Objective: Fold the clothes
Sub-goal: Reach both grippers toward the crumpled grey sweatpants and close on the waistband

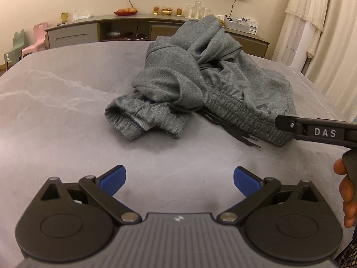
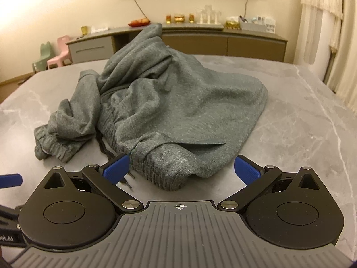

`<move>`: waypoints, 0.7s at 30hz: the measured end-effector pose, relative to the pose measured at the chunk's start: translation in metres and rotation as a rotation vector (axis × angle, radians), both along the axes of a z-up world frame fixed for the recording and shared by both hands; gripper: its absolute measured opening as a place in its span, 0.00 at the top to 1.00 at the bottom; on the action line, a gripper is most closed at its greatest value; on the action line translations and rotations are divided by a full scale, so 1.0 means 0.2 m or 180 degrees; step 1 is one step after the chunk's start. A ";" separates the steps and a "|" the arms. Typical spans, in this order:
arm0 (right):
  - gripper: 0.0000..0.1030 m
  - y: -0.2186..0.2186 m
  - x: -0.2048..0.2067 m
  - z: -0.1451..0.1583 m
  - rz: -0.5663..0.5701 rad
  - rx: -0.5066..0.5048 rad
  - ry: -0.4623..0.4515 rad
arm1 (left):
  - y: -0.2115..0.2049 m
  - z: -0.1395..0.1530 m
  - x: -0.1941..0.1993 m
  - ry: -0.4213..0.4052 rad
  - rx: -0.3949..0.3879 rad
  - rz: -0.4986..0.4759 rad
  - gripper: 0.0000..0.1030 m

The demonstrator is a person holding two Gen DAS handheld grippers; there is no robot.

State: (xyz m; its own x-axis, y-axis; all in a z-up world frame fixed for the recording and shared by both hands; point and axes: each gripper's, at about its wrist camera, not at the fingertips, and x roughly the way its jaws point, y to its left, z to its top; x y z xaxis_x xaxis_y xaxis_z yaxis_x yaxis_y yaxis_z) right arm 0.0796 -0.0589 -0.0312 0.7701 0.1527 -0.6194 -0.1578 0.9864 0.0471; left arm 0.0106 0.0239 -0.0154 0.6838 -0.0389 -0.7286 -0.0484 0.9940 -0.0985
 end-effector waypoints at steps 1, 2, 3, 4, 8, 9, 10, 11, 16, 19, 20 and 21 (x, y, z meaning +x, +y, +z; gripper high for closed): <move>0.02 0.00 0.01 0.00 0.0000 -0.0014 -0.0006 | 0.01 -0.01 0.00 0.0012 -0.0005 0.0002 0.00; 0.02 0.01 0.01 0.00 0.0000 -0.0026 -0.0002 | 0.01 -0.01 0.01 0.0023 -0.0011 0.0004 0.00; 0.02 0.01 0.01 0.00 0.0000 -0.0039 0.0003 | 0.02 -0.02 0.01 0.0033 -0.0016 0.0005 0.00; 0.02 0.01 0.01 0.00 -0.0002 -0.0051 0.0008 | 0.02 -0.02 0.01 0.0033 -0.0018 0.0002 0.00; 0.02 -0.01 0.02 -0.02 -0.0051 -0.0072 0.0064 | 0.01 -0.03 0.01 0.0015 0.0025 -0.0029 0.00; 0.02 -0.02 0.02 -0.02 -0.0054 -0.0073 0.0075 | 0.01 -0.03 0.01 0.0015 0.0045 -0.0042 0.00; 0.02 -0.02 0.01 -0.03 -0.0056 -0.0074 0.0085 | 0.00 -0.03 0.01 0.0019 0.0064 -0.0058 0.00; 0.02 -0.02 0.01 -0.03 -0.0050 -0.0071 0.0089 | -0.01 -0.03 0.01 0.0043 0.0081 -0.0082 0.00; 0.02 0.01 0.02 -0.02 -0.0009 -0.0083 0.0119 | -0.02 -0.04 0.02 0.0159 0.0143 -0.0124 0.00; 0.02 0.02 0.02 -0.03 0.0015 -0.0119 0.0121 | -0.01 -0.04 0.01 0.0122 0.0054 -0.0168 0.01; 0.02 0.02 0.02 -0.02 0.0018 -0.0124 0.0120 | 0.00 -0.04 0.01 0.0115 0.0025 -0.0174 0.08; 0.03 0.02 0.02 -0.02 0.0026 -0.0113 0.0118 | 0.00 -0.04 0.01 0.0102 -0.0003 -0.0199 0.19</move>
State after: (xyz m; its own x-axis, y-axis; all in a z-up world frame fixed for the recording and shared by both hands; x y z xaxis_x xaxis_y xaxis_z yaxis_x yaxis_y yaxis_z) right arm 0.0833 -0.0547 -0.0351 0.7452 0.1365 -0.6527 -0.1647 0.9862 0.0182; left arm 0.0129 0.0242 -0.0235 0.6564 -0.0816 -0.7499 0.0107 0.9950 -0.0989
